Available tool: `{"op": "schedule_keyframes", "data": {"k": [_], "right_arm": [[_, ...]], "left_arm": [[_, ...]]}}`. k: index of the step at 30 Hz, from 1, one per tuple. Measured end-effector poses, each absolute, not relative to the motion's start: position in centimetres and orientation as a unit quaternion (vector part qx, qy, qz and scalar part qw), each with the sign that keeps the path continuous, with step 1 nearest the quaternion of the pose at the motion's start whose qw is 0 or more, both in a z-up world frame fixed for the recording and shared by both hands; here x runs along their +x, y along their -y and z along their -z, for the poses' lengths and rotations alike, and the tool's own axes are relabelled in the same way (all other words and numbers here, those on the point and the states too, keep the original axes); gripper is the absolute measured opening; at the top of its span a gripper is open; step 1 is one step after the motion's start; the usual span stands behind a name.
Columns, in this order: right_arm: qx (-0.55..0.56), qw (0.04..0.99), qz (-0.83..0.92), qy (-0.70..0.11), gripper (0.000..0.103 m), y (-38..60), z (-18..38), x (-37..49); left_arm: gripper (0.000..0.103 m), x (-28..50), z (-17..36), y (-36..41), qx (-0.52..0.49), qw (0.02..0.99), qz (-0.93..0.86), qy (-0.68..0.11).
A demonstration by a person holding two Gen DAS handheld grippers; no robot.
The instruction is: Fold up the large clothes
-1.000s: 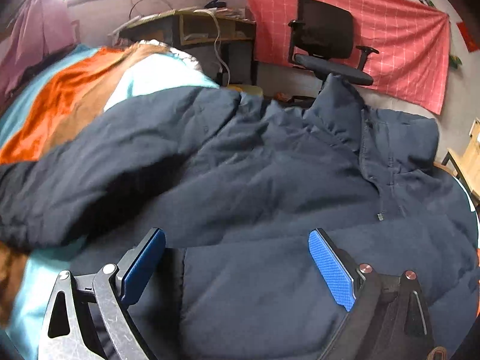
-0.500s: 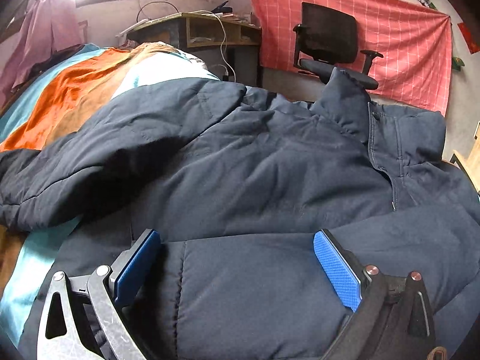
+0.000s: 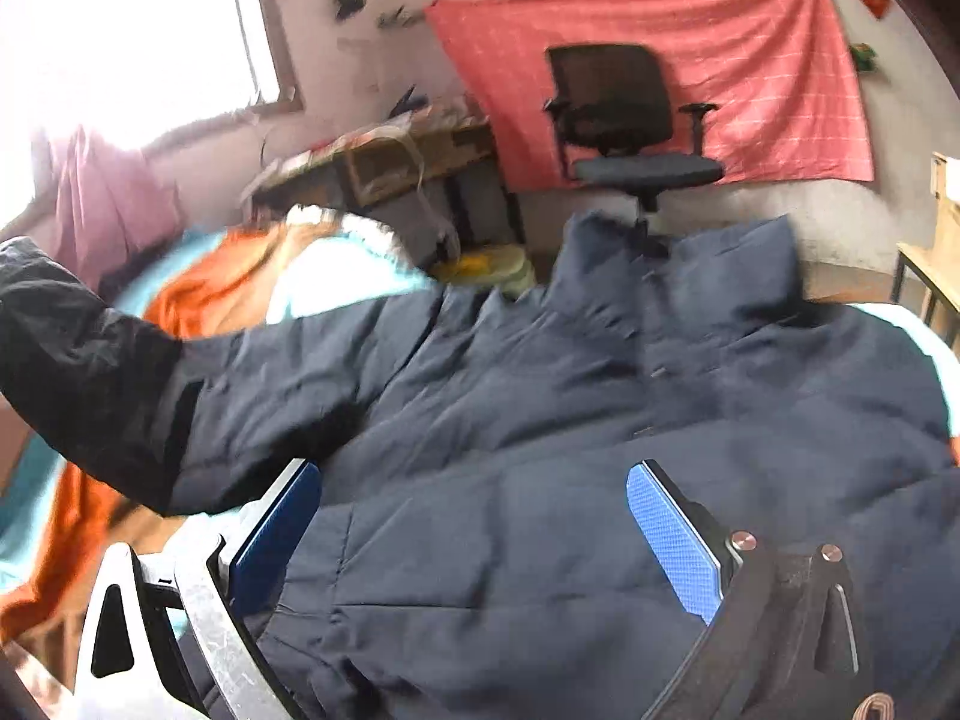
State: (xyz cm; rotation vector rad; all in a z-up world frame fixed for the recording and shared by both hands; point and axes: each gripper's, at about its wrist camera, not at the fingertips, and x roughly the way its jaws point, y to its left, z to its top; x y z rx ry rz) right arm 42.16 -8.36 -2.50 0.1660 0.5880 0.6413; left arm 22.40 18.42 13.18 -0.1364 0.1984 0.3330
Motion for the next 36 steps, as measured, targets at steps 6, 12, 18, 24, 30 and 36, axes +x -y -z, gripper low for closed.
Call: {"op": "schedule_keyframes", "data": {"k": [6, 12, 18, 24, 30, 36], "right_arm": [[0.202, 0.898, -0.295, -0.259, 0.103, 17.4, -0.5, 42.3], [0.213, 0.904, -0.266, -0.259, 0.103, 24.6, -1.6, 41.4], [0.187, 0.913, -0.221, -0.287, 0.103, 30.2, -0.8, 40.0], [0.184, 0.911, -0.162, -0.332, 0.103, 34.9, 2.3, 39.5], [0.216, 0.890, -0.151, -0.373, 0.103, 37.8, 5.1, 39.3], [0.308, 0.840, -0.215, -0.392, 0.103, 37.8, 7.2, 39.8]], "left_arm": [[0.004, 24.1, -14.2, -9.2, -0.029, 0.993, -0.047, -0.100], [0.003, 25.7, -12.6, -0.1, 0.025, 0.991, 0.050, -0.123], [0.003, 28.8, -7.9, 7.0, 0.028, 0.972, 0.114, -0.203], [0.004, 33.3, -1.4, 10.5, -0.005, 0.929, 0.136, -0.345], [0.011, 33.7, 0.5, 12.9, 0.031, 0.917, 0.145, -0.371], [0.064, 32.8, 2.4, 12.3, 0.022, 0.888, 0.231, -0.398]]}}
